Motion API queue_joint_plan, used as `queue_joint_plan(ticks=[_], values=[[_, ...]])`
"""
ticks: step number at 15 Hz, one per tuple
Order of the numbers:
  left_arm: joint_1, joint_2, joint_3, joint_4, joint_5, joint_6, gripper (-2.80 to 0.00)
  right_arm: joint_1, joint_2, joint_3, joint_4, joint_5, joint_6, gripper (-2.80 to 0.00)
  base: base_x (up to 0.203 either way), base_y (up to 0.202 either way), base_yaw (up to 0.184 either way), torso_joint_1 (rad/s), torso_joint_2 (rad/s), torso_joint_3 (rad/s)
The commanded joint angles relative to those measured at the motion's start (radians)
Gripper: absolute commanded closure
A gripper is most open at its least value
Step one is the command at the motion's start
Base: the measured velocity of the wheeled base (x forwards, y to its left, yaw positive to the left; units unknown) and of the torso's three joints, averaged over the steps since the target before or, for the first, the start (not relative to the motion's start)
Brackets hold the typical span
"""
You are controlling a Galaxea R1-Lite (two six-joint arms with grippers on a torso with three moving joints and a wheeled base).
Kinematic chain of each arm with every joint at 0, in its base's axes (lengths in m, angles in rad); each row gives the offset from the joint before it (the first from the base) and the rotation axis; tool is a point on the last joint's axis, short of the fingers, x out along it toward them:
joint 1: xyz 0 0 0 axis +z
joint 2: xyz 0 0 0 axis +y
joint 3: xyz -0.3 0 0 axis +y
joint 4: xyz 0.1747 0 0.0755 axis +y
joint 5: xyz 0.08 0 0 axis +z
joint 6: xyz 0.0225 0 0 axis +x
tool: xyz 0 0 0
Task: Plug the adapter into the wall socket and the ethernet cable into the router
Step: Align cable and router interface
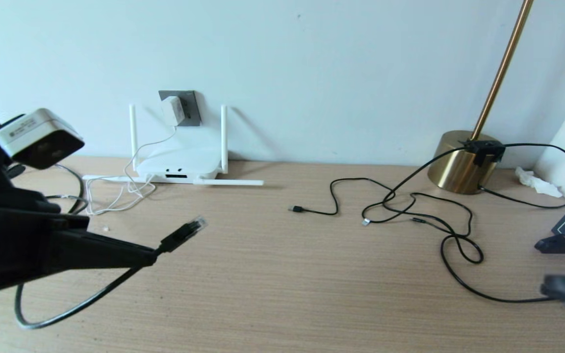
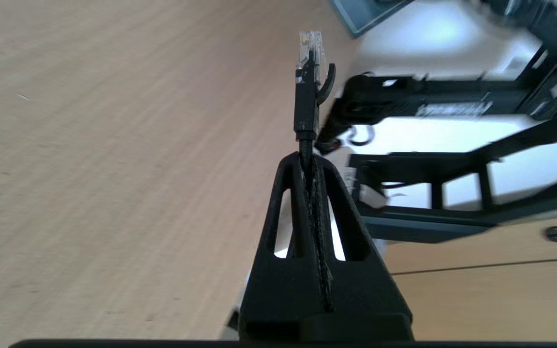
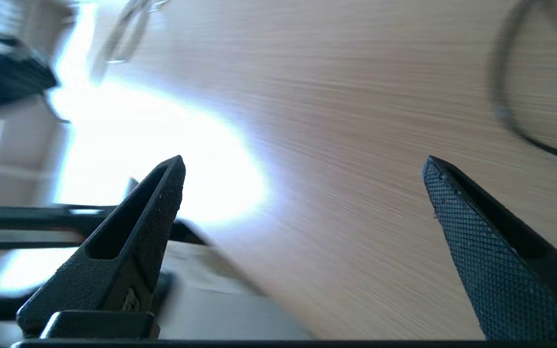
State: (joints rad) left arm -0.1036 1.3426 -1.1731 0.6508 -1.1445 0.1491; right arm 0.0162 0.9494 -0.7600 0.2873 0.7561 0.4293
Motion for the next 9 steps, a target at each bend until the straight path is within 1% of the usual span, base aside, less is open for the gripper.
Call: queue_joint_plan(ticks=[1, 3, 4, 5, 6, 7, 8, 9], values=[[-0.043, 0.024, 0.004, -0.055, 0.073, 0.002, 0.00, 0.018, 0.259, -0.100, 0.004, 0.065, 0.077, -2.80, 0.000, 0.000, 0.000, 0.000, 0.00, 0.000], [-0.113, 0.055, 0.024, -0.205, 0.204, 0.031, 0.00, 0.065, 0.424, -0.244, 0.009, 0.135, 0.209, -2.80, 0.000, 0.000, 0.000, 0.000, 0.00, 0.000], [-0.163, 0.065, 0.036, -0.288, 0.273, 0.048, 0.00, 0.101, 0.487, -0.328, 0.015, 0.159, 0.280, -2.80, 0.000, 0.000, 0.000, 0.000, 0.00, 0.000], [-0.228, 0.076, 0.048, -0.369, 0.356, 0.065, 0.00, 0.143, 0.529, -0.401, 0.033, 0.175, 0.344, -2.80, 0.000, 0.000, 0.000, 0.000, 0.00, 0.000], [-0.283, 0.088, 0.062, -0.434, 0.449, 0.093, 0.00, 0.178, 0.554, -0.461, 0.066, 0.184, 0.382, -2.80, 0.000, 0.000, 0.000, 0.000, 0.00, 0.000], [-0.335, 0.102, 0.092, -0.486, 0.552, 0.164, 0.00, 0.220, 0.570, -0.516, 0.110, 0.195, 0.403, -2.80, 0.000, 0.000, 0.000, 0.000, 0.00, 0.000], [-0.381, 0.110, 0.123, -0.516, 0.612, 0.216, 0.00, 0.253, 0.575, -0.539, 0.135, 0.223, 0.415, -2.80, 0.000, 0.000, 0.000, 0.000, 0.00, 0.000], [-0.428, 0.121, 0.134, -0.548, 0.656, 0.232, 0.00, 0.274, 0.578, -0.543, 0.140, 0.251, 0.418, -2.80, 0.000, 0.000, 0.000, 0.000, 0.00, 0.000]])
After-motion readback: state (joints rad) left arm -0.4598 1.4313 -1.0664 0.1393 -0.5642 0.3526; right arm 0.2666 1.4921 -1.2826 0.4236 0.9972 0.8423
